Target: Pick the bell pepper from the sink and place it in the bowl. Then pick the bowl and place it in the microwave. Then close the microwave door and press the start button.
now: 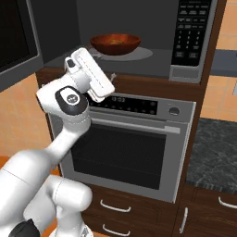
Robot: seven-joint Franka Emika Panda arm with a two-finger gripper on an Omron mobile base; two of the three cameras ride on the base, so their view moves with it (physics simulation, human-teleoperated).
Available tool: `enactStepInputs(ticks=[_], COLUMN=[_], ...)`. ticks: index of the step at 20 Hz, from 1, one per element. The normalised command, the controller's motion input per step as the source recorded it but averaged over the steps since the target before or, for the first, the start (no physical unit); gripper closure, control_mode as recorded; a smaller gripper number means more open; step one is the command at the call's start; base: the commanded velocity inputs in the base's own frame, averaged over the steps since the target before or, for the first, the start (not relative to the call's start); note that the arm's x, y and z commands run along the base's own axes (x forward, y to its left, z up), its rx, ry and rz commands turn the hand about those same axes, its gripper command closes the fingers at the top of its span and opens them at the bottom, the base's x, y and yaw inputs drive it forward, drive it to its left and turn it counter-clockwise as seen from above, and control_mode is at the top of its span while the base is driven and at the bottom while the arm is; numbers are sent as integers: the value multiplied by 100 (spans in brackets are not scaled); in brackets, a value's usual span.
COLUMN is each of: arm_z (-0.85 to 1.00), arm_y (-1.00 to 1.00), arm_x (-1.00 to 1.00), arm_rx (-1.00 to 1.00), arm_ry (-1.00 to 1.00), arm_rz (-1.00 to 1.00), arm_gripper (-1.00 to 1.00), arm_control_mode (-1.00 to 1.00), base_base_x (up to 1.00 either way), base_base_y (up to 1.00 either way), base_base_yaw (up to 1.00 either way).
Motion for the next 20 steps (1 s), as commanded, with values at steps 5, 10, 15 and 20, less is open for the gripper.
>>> enactStepInputs(ticks=[5, 10, 15, 20], arm_z=[-16, -27, -34, -10], arm_y=[35, 44, 68, 82], arm_x=[-72, -72, -59, -51], arm_rx=[-21, -16, -18, -19], arm_ry=[-14, -5, 0, -3], arm_rz=[-15, -22, -28, -25], arm_gripper=[-100, -100, -100, -100], arm_control_mode=[-100, -100, -100, -100], base_base_x=[0, 0, 0, 0], base_base_y=[0, 0, 0, 0], base_base_yaw=[0, 0, 0, 0])
